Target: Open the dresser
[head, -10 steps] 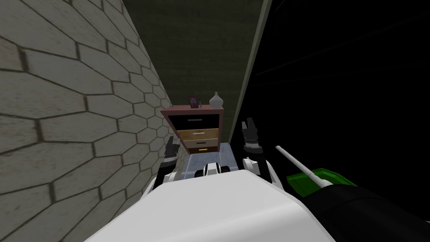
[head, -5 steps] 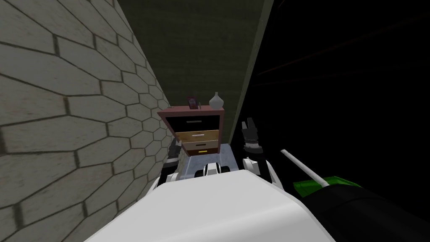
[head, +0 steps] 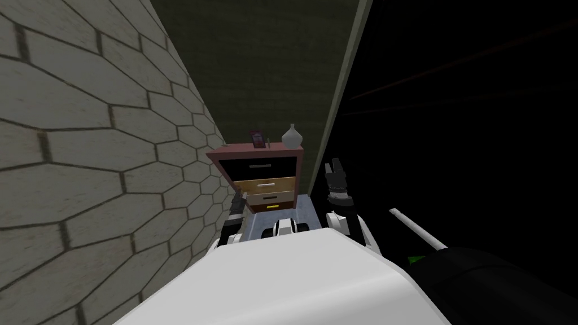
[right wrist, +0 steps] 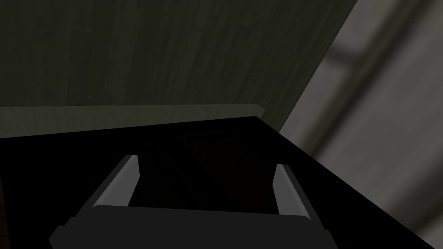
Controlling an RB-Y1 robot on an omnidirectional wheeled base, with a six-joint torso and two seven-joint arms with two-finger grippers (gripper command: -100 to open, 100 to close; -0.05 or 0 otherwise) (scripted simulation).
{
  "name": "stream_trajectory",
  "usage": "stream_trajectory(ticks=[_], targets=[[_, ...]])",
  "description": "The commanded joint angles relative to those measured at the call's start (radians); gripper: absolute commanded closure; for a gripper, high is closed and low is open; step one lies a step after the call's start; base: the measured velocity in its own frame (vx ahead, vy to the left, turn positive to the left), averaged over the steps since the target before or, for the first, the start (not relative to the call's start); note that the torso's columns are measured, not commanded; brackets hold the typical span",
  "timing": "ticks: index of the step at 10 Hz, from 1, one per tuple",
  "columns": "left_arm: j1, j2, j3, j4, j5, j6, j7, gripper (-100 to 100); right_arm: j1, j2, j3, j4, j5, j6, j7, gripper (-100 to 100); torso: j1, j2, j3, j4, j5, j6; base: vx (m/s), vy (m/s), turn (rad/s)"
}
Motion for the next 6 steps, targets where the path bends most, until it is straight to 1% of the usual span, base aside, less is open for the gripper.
stream_trajectory(ticks=[1, 2, 4, 5, 6], targets=[[-0.008, -0.001, -0.006, 0.074, -0.003, -0.02, -0.007, -100, 0.0, 0.0, 0.0, 0.0, 0.0, 0.0, 0.0, 0, 0.0, 0.001, 0.0, 0.0, 0.0, 0.0, 0.069, 0.026, -0.021], [-0.008, -0.001, -0.006, 0.08, -0.003, -0.02, -0.007, -100, 0.0, 0.0, 0.0, 0.0, 0.0, 0.0, 0.0, 0, 0.0, 0.002, 0.001, 0.0, 0.0, 0.0, 0.049, 0.018, -0.015], [-0.029, -0.007, -0.012, 0.153, -0.008, -0.042, -0.016, -100, 0.0, 0.0, 0.0, 0.0, 0.0, 0.0, 0.0, 0, 0.0, 0.002, 0.001, 0.0, 0.0, 0.0, 0.071, 0.023, -0.036], [-0.029, -0.007, -0.012, 0.165, -0.008, -0.042, -0.016, -100, 0.0, 0.0, 0.0, 0.0, 0.0, 0.0, 0.0, 0, 0.0, 0.0, 0.0, 0.0, 0.0, 0.0, 0.066, 0.01, -0.015], [-0.039, -0.01, -0.015, 0.201, -0.009, -0.053, -0.02, -100, 0.0, 0.0, 0.0, 0.0, 0.0, 0.0, 0.0, 0, -0.001, 0.001, 0.0, 0.0, 0.0, 0.0, 0.067, 0.015, -0.023]])
